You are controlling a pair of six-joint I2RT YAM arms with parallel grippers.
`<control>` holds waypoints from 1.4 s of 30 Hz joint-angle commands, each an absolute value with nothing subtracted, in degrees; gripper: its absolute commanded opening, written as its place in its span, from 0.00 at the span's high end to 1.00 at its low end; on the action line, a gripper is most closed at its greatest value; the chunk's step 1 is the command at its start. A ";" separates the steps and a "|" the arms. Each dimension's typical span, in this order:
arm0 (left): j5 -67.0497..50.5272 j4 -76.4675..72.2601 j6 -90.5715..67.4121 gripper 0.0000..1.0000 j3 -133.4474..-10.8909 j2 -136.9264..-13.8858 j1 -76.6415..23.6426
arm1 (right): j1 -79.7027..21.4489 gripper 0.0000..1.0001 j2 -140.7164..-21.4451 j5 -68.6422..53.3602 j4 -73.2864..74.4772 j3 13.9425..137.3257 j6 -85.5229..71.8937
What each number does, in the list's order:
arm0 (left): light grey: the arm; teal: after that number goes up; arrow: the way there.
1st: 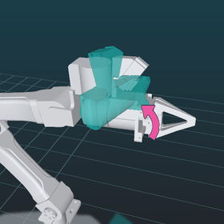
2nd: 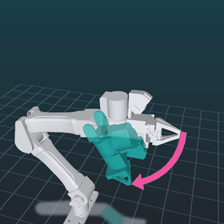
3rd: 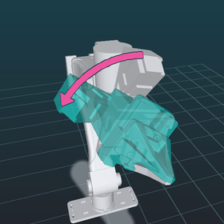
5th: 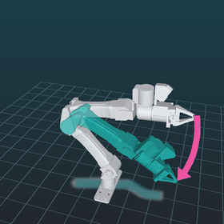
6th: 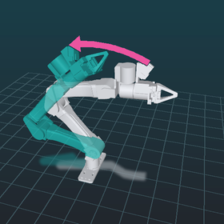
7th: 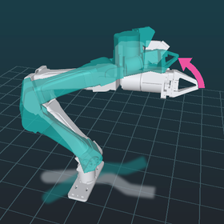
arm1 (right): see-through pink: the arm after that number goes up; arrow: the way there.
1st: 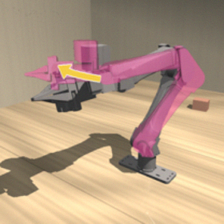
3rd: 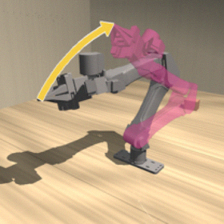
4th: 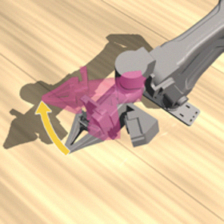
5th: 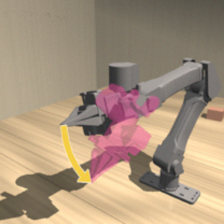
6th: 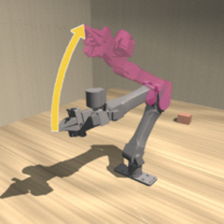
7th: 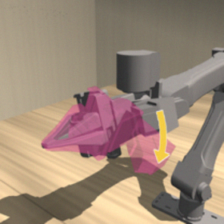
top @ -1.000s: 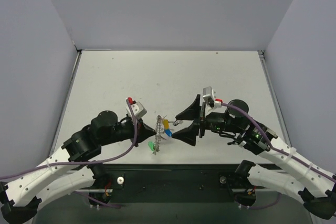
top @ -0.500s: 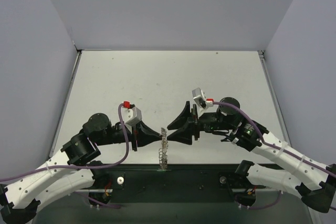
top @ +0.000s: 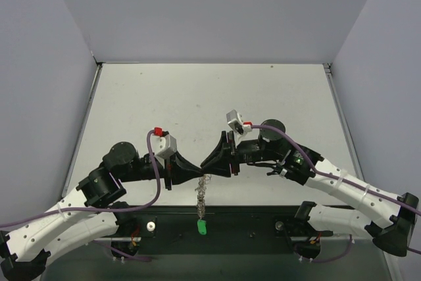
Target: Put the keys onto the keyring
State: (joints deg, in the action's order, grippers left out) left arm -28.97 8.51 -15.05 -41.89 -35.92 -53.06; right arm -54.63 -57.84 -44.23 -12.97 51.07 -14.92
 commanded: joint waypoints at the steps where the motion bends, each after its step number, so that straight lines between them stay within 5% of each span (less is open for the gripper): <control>1: -28.66 2.99 -15.56 1.00 -45.26 -34.80 -53.52 | -55.55 0.85 -58.09 -44.91 -16.26 53.61 -13.62; 6: -26.55 3.95 -15.64 1.00 -45.79 -34.45 -53.44 | -55.81 0.99 -57.75 -45.88 -16.08 53.44 -13.71; 21: -19.08 9.22 -15.21 1.00 -46.85 -34.36 -53.53 | -56.69 1.00 -55.37 -44.65 -15.65 53.17 -14.06; 28: -17.32 11.42 -14.77 0.66 -46.85 -34.63 -53.52 | -56.87 1.00 -54.32 -44.03 -15.56 53.26 -13.98; 31: -16.53 11.78 -14.68 0.60 -46.58 -34.72 -53.44 | -57.04 1.00 -54.14 -43.95 -15.64 53.35 -14.06; 39: -20.21 9.15 -14.33 0.94 -45.97 -36.03 -53.52 | -57.13 1.00 -54.49 -43.24 -15.56 53.09 -13.97; 40: -20.74 8.71 -14.33 0.92 -45.71 -36.04 -53.53 | -57.13 1.00 -54.49 -43.16 -15.56 53.09 -13.80; 42: -21.62 8.09 -14.33 0.71 -45.62 -35.95 -53.44 | -57.13 1.00 -54.49 -43.07 -15.47 53.09 -13.80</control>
